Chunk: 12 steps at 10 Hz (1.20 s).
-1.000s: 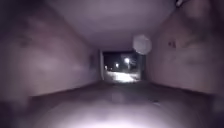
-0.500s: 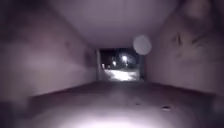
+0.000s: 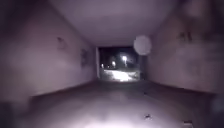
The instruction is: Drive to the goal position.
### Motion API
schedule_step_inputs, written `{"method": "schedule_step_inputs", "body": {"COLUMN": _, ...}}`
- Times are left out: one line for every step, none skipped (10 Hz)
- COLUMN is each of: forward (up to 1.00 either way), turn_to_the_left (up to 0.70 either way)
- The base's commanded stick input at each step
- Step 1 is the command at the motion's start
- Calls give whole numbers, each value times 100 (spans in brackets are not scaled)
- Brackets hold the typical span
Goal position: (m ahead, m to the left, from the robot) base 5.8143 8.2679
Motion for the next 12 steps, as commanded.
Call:
{"method": "schedule_step_inputs", "body": {"forward": 100, "turn_to_the_left": -7}}
{"method": "schedule_step_inputs", "body": {"forward": 100, "turn_to_the_left": -8}}
{"method": "schedule_step_inputs", "body": {"forward": 100, "turn_to_the_left": -2}}
{"method": "schedule_step_inputs", "body": {"forward": 100, "turn_to_the_left": 0}}
{"method": "schedule_step_inputs", "body": {"forward": 100, "turn_to_the_left": 0}}
{"method": "schedule_step_inputs", "body": {"forward": 100, "turn_to_the_left": 0}}
{"method": "schedule_step_inputs", "body": {"forward": 100, "turn_to_the_left": 0}}
{"method": "schedule_step_inputs", "body": {"forward": 100, "turn_to_the_left": -2}}
{"method": "schedule_step_inputs", "body": {"forward": 100, "turn_to_the_left": -4}}
{"method": "schedule_step_inputs", "body": {"forward": 100, "turn_to_the_left": -5}}
{"method": "schedule_step_inputs", "body": {"forward": 100, "turn_to_the_left": -4}}
{"method": "schedule_step_inputs", "body": {"forward": 100, "turn_to_the_left": 0}}
